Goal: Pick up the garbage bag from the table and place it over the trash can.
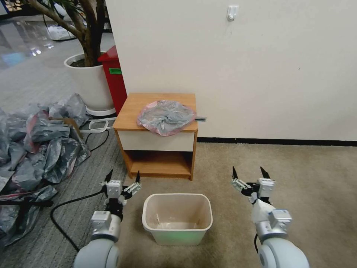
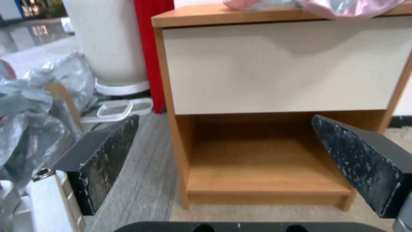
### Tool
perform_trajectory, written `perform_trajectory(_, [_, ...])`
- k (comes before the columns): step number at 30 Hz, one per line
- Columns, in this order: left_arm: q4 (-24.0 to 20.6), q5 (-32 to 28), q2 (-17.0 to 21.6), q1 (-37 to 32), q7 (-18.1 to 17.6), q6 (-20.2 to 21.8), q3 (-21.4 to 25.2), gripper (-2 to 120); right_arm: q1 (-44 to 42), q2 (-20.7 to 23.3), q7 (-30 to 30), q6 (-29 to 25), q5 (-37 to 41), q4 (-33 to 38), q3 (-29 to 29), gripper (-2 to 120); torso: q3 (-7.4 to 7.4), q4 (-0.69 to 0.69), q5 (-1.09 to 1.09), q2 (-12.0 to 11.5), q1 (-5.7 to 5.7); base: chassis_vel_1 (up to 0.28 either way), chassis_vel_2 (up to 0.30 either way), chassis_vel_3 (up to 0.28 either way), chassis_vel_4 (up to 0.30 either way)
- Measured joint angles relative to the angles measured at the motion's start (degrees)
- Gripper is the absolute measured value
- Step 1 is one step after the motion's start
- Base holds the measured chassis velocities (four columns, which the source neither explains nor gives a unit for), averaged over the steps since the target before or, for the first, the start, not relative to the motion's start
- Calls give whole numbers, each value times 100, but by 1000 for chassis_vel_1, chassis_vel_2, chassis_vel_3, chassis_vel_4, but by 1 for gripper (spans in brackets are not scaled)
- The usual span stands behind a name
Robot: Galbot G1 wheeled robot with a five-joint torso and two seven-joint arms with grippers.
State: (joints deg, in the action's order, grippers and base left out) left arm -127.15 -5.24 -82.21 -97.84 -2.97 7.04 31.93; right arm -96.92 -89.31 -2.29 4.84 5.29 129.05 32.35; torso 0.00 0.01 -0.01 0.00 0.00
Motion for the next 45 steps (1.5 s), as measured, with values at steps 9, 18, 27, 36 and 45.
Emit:
perform_trajectory(9, [-1359, -581, 411, -979, -346, 776, 49, 100, -666, -282, -189, 527, 540, 1142, -20, 100, 0, -1, 3, 1, 0, 0, 0, 0, 0])
perform_trajectory(18, [-1663, -1276, 1004, -1499, -695, 1246, 375, 100, -479, -117, -226, 467, 666, 714, 67, 100, 0, -1, 0, 1, -1, 0, 0, 0, 0])
perform_trajectory(27, [-1645, -2496, 1517, -1580, -975, 1198, 1137, 100, 568, 210, -484, 574, 2246, -58, -34, 100, 0, -1, 2, 1, -1, 0, 0, 0, 0])
perform_trajectory(36, [-1629, -2767, 1506, -1748, -963, 1076, 1597, 100, 2394, 605, -968, 892, 5671, -1278, -171, 100, 1, -1, 1, 0, -1, 0, 0, 0, 0])
perform_trajectory(45, [-1618, -2464, 1150, -1996, -693, 785, 1513, 100, 3938, 306, -1672, 962, 7421, -2535, -580, 100, 1, 0, 2, -1, -1, 0, 0, 0, 0])
